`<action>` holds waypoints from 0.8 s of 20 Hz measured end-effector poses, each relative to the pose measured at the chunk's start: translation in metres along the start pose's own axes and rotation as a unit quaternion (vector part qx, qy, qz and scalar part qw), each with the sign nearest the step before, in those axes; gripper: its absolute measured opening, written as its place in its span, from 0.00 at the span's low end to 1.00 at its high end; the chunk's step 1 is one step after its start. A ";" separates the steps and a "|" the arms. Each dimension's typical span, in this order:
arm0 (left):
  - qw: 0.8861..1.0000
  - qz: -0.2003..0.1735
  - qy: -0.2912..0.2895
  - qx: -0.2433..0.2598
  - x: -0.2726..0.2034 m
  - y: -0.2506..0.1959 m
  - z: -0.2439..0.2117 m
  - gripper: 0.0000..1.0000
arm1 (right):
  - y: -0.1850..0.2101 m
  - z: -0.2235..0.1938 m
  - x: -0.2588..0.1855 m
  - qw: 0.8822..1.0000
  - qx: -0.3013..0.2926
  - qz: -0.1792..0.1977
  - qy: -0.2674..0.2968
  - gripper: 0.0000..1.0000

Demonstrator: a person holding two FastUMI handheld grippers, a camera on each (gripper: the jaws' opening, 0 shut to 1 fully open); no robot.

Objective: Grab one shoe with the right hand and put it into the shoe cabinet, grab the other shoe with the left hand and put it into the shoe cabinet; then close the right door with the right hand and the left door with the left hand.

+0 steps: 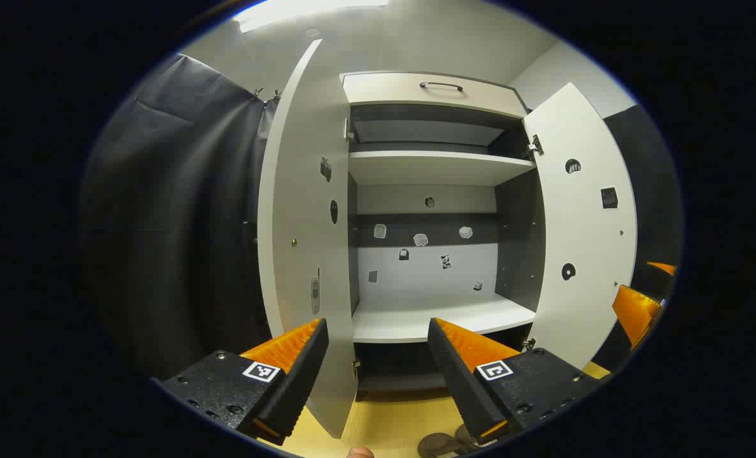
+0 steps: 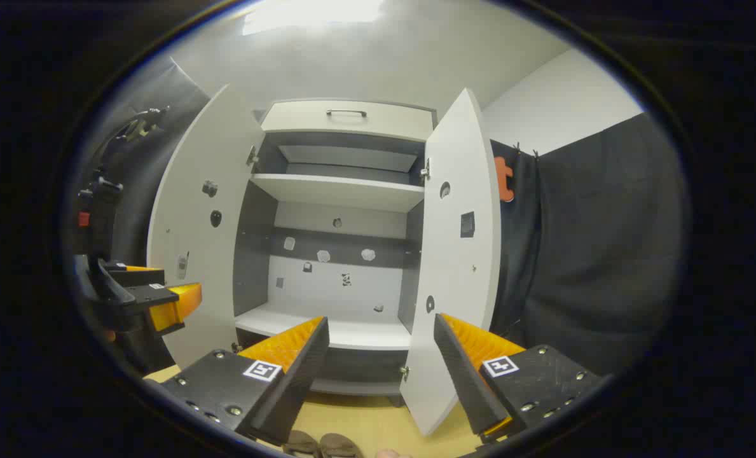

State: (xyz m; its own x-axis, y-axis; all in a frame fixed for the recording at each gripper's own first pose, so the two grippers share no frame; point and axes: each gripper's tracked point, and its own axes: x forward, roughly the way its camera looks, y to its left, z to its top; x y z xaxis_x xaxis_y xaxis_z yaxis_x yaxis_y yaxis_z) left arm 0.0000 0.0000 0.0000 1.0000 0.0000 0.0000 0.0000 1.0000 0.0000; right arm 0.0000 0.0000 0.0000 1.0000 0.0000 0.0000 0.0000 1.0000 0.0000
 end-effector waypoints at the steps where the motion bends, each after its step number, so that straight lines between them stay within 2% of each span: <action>1: 1.000 0.000 0.000 0.000 0.000 0.001 -0.001 0.96 | 0.001 -0.004 0.000 1.000 -0.001 0.001 0.004 0.99; 16: 1.000 0.015 0.006 0.004 -0.006 0.011 -0.004 0.96 | 0.010 -0.049 -0.010 0.999 -0.001 0.017 0.045 0.99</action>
State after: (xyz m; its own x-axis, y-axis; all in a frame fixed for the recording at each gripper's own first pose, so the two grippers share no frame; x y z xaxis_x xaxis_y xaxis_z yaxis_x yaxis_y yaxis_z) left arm -0.0061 0.0111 -0.0045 0.9995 0.0301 -0.0118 -0.0300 0.9995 0.0078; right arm -0.0104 0.0096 -0.0487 0.9953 0.0334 -0.0908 -0.0335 0.9994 0.0001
